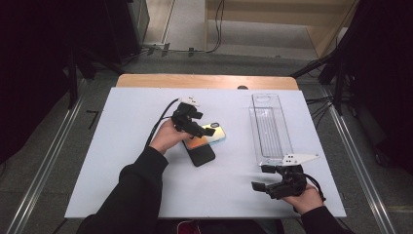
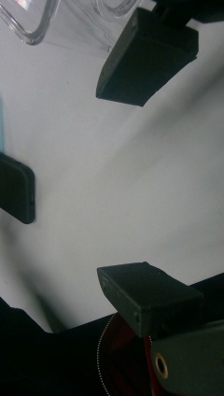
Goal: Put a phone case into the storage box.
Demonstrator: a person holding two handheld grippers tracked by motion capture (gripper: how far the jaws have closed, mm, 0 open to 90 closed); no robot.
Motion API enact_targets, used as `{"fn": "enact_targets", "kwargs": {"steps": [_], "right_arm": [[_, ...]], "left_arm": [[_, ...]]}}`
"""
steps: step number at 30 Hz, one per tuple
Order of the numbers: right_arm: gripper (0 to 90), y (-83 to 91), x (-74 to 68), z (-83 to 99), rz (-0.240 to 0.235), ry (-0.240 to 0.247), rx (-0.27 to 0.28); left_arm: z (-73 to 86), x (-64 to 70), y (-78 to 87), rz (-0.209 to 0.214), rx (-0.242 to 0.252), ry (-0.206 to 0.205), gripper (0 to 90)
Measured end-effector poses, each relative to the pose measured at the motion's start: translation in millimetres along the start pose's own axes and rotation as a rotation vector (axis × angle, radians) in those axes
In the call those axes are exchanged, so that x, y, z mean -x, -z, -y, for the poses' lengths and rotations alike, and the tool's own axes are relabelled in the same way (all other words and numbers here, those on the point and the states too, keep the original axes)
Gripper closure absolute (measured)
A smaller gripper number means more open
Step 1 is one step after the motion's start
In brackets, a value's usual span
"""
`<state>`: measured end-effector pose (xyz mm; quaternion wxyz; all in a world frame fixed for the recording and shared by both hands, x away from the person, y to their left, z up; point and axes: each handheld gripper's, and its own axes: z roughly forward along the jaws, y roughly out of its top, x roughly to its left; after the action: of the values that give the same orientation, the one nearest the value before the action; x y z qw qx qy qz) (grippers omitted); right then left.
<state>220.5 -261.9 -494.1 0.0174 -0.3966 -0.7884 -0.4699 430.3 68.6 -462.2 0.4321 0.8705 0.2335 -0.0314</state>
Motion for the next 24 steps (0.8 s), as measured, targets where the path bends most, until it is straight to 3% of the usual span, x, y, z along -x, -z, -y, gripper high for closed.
{"fn": "enact_targets", "kwargs": {"steps": [7,19,24], "right_arm": [[11.7,0.3,0.0,0.3,0.001,-0.002,0.000],[11.7,0.6,-0.3,0.3,-0.006,-0.005,0.002],[11.7,0.8,-0.2,0.3,-0.005,-0.003,0.003]], "left_arm": [[2.9,-2.1,-1.3,0.003,0.013,0.000,0.4],[11.7,-5.6,-9.7,-0.003,-0.024,-0.009,0.5],[16.4,-6.6,-14.4,-0.047,-0.058,-0.021,3.8]]}}
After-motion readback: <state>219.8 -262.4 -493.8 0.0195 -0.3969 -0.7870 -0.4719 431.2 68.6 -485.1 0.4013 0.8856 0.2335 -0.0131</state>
